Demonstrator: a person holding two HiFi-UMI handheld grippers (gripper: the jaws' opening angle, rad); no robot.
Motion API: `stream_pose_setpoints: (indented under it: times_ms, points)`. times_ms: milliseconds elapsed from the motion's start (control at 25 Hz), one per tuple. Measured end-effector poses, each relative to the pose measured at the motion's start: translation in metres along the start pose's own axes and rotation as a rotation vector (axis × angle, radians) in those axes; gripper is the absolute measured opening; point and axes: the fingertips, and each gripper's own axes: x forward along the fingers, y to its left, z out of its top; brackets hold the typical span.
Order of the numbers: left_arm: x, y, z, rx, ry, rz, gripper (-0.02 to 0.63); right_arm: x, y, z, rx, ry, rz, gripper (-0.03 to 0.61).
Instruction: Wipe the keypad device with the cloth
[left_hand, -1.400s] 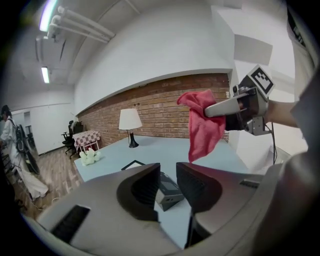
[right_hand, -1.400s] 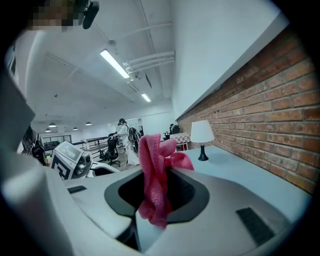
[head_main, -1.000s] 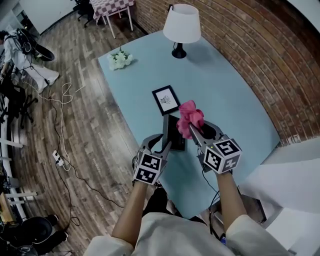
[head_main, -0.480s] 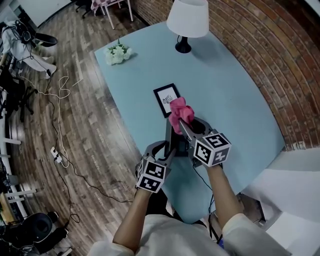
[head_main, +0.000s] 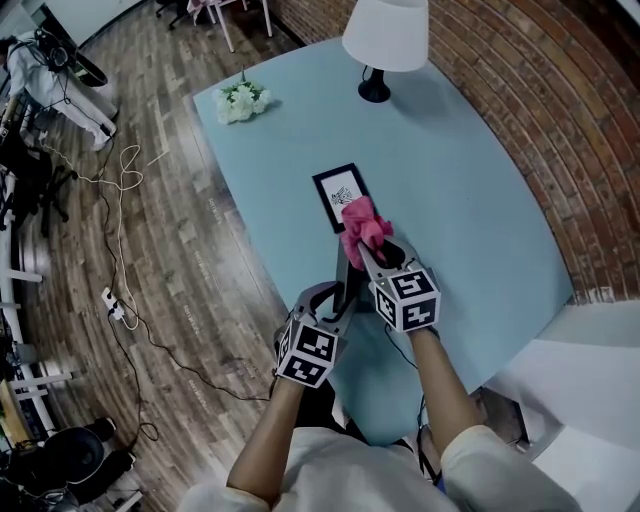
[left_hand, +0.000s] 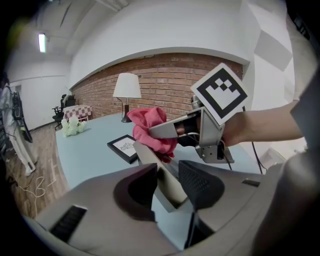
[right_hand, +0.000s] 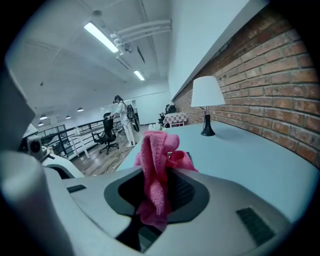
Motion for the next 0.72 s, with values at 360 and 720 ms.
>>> stream_pose_setpoints:
  times_ms: [360,720]
  points:
    - [0.0,-0.002,0.0,-0.008,-0.021,-0.005,0.175,-0.005,-0.034,-0.035,0.031,0.115,-0.118,0.12]
    - [0.001,-0.001,0.0,-0.018,-0.017,-0.011,0.175,-0.007,-0.06,-0.07,-0.082,0.234,-0.233,0.12]
